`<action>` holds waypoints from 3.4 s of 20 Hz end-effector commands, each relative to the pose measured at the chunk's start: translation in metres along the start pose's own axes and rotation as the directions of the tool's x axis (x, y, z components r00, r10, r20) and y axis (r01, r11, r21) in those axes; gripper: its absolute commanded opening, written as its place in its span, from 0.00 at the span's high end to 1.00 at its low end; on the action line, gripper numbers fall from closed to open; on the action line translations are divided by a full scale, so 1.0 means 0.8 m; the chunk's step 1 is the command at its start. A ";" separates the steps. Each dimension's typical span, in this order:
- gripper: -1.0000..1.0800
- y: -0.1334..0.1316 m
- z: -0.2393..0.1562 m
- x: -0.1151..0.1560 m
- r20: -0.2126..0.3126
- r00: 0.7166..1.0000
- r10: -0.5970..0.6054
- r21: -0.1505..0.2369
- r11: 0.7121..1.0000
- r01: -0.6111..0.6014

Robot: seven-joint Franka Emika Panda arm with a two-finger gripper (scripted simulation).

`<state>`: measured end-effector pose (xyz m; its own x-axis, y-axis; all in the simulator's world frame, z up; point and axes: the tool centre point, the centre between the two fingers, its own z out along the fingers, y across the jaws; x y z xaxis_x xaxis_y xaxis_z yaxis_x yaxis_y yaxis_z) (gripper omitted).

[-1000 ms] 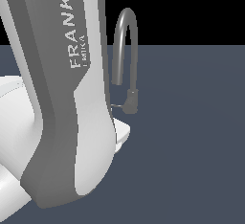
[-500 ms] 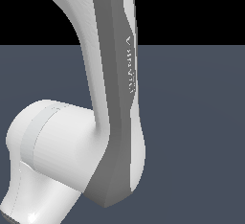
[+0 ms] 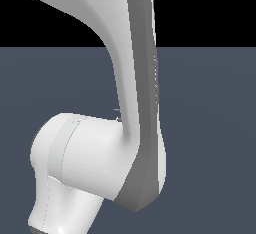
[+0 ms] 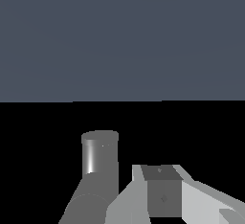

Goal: Turn on the faucet by rotating a designated handle.

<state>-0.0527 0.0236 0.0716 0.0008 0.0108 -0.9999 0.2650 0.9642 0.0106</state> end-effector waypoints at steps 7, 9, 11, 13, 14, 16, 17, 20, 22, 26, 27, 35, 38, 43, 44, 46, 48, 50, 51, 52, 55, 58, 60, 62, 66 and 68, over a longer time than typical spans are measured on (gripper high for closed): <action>1.00 -0.001 0.002 0.002 0.002 1.000 -0.009 -0.009 1.000 0.009; 1.00 0.002 0.002 -0.007 0.002 1.000 -0.009 -0.009 1.000 0.009; 1.00 0.005 0.002 -0.016 0.002 1.000 -0.009 -0.009 1.000 0.009; 1.00 0.008 0.002 -0.024 0.002 1.000 -0.009 -0.009 1.000 0.009; 1.00 0.009 0.002 -0.028 0.002 1.000 -0.009 -0.009 1.000 0.009; 1.00 0.012 0.002 -0.037 0.002 1.000 -0.009 -0.009 1.000 0.009; 1.00 0.014 0.002 -0.041 0.002 1.000 -0.009 -0.009 1.000 0.009; 1.00 0.017 0.002 -0.049 0.002 1.000 -0.009 -0.009 1.000 0.009; 1.00 0.010 0.002 -0.042 -0.009 1.000 -0.013 -0.003 1.000 0.013; 1.00 0.005 0.002 -0.059 -0.006 1.000 -0.012 -0.005 1.000 0.012; 1.00 0.004 0.002 -0.063 -0.006 1.000 -0.012 -0.005 1.000 0.012; 1.00 -0.006 0.002 -0.096 0.001 1.000 -0.010 -0.008 1.000 0.010; 1.00 -0.013 0.002 -0.074 -0.037 0.999 -0.017 -0.001 1.000 0.017; 1.00 -0.030 0.002 -0.091 -0.023 1.000 -0.014 -0.004 1.000 0.014; 1.00 -0.034 0.002 -0.094 -0.020 1.000 -0.014 -0.004 1.000 0.014; 1.00 -0.041 0.002 -0.101 -0.015 1.000 -0.013 -0.005 1.000 0.013; 1.00 -0.047 0.003 -0.107 -0.009 1.000 -0.012 -0.007 1.000 0.012; 1.00 -0.054 0.003 -0.113 -0.004 1.000 -0.011 -0.008 1.000 0.011; 1.00 -0.058 0.003 -0.117 -0.001 1.000 -0.010 -0.008 1.000 0.010; 1.00 -0.061 0.003 -0.120 0.001 1.000 -0.010 -0.009 1.000 0.010; 1.00 -0.042 -0.004 -0.105 -0.020 1.000 -0.011 -0.045 0.999 0.010; 1.00 -0.060 -0.002 -0.102 -0.014 1.000 -0.010 -0.036 0.999 0.010; 1.00 -0.072 -0.001 -0.100 -0.011 1.000 -0.010 -0.030 1.000 0.010; 1.00 -0.084 0.001 -0.098 -0.007 1.000 -0.010 -0.024 1.000 0.010; 1.00 -0.107 0.003 -0.094 0.000 1.000 -0.009 -0.012 1.000 0.009; 1.00 -0.072 0.003 -0.113 0.030 1.000 0.004 -0.054 0.999 -0.002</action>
<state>-0.0655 -0.0330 0.1618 0.0329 0.0069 -0.9994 0.2091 0.9778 0.0136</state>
